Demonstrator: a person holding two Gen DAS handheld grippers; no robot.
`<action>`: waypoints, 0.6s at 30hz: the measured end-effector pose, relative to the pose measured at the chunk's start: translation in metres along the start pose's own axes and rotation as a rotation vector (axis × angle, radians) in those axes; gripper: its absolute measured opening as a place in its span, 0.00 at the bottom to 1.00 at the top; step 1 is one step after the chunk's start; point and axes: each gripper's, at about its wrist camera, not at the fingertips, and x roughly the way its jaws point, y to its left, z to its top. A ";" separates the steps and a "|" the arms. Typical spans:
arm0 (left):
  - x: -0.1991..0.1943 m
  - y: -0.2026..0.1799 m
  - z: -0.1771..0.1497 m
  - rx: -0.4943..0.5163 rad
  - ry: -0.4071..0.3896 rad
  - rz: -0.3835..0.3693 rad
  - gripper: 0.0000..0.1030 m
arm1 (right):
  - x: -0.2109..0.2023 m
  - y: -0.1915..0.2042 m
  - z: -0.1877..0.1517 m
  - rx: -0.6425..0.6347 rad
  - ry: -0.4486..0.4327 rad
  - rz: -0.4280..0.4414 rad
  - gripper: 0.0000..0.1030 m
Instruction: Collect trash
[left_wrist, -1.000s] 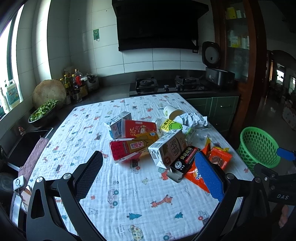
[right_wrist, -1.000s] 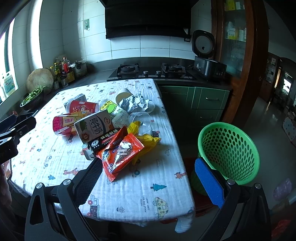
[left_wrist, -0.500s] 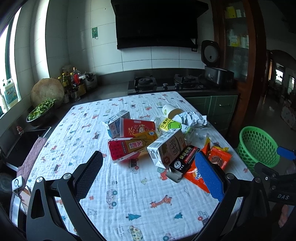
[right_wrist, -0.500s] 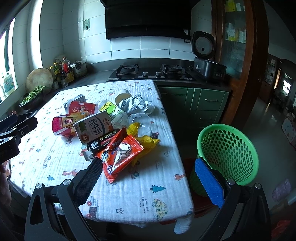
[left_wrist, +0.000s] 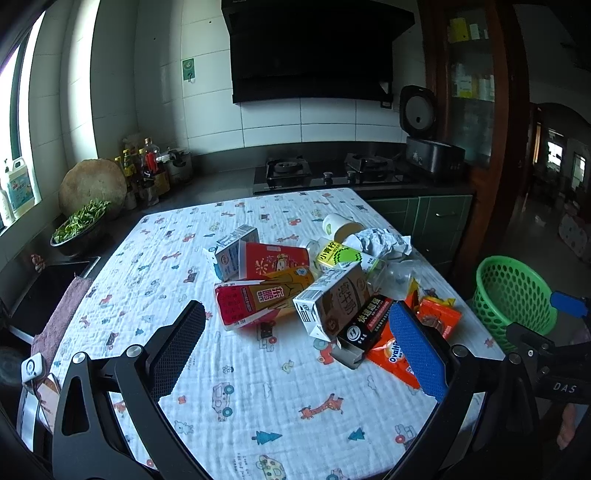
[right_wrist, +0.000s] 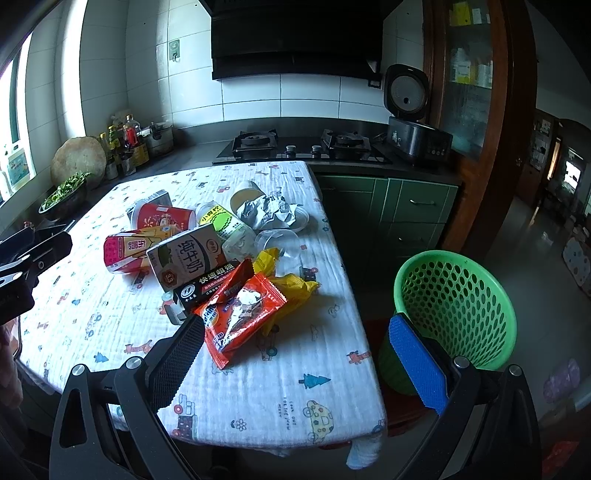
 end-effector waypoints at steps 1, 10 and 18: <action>0.000 0.000 0.000 -0.001 0.000 -0.006 0.95 | 0.000 0.000 0.001 0.001 0.000 -0.001 0.94; 0.008 0.001 0.001 -0.008 0.010 -0.024 0.95 | 0.003 -0.003 0.002 0.006 -0.003 -0.005 0.94; 0.014 0.004 0.003 -0.011 0.015 -0.029 0.95 | 0.013 -0.003 0.004 0.006 0.015 0.002 0.94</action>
